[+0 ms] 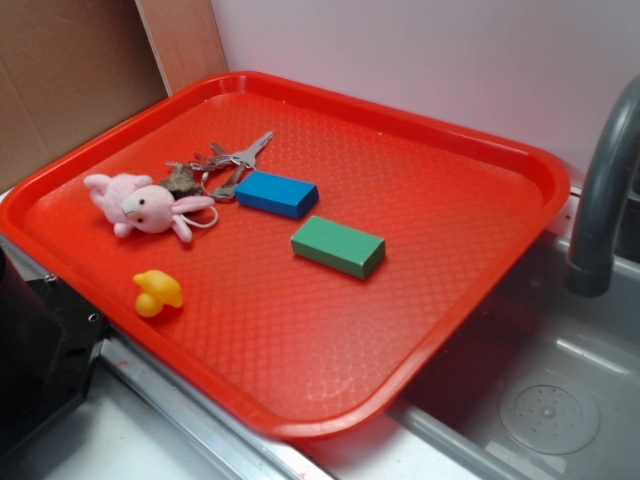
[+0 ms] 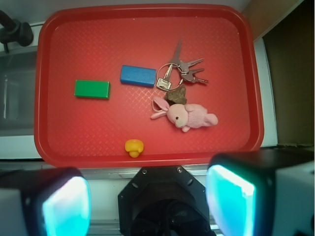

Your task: Grab the green block.

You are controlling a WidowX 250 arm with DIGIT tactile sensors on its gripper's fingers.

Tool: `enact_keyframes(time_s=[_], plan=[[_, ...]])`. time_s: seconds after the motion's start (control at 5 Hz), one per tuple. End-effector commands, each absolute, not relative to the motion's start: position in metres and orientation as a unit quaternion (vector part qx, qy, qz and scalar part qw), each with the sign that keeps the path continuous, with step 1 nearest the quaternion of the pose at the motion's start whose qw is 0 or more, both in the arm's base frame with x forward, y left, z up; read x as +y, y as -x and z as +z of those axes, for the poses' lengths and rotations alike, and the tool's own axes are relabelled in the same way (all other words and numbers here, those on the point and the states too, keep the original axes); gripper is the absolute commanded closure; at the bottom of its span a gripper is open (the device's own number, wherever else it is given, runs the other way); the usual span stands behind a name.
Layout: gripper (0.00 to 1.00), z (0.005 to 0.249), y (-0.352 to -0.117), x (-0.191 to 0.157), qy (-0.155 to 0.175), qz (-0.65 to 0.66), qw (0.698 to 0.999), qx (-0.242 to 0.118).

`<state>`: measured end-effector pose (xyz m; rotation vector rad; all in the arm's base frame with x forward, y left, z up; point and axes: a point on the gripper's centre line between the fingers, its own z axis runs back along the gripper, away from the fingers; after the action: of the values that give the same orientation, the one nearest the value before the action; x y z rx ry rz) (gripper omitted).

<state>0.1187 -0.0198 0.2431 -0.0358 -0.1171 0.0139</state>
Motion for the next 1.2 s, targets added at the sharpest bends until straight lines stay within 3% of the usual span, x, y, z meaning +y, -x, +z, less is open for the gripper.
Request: enact_keyframes(time_s=[0.0,0.4,0.6,0.8,1.0], plan=[[0.0,0.243,-0.119,-0.02,0.018,0.007,0.998,-0.059],[0.0,0.166,-0.197,-0.089,0.067,-0.238,0.967,-0.053],[0.0,0.132,-0.209,-0.112,0.092,-0.353,0.93,-0.042],[0.0,0.083,-0.222,-0.126,0.057,-0.445,0.894,0.001],[0.0,0.05,-0.211,-0.131,0.021,-0.544,0.839,0.018]])
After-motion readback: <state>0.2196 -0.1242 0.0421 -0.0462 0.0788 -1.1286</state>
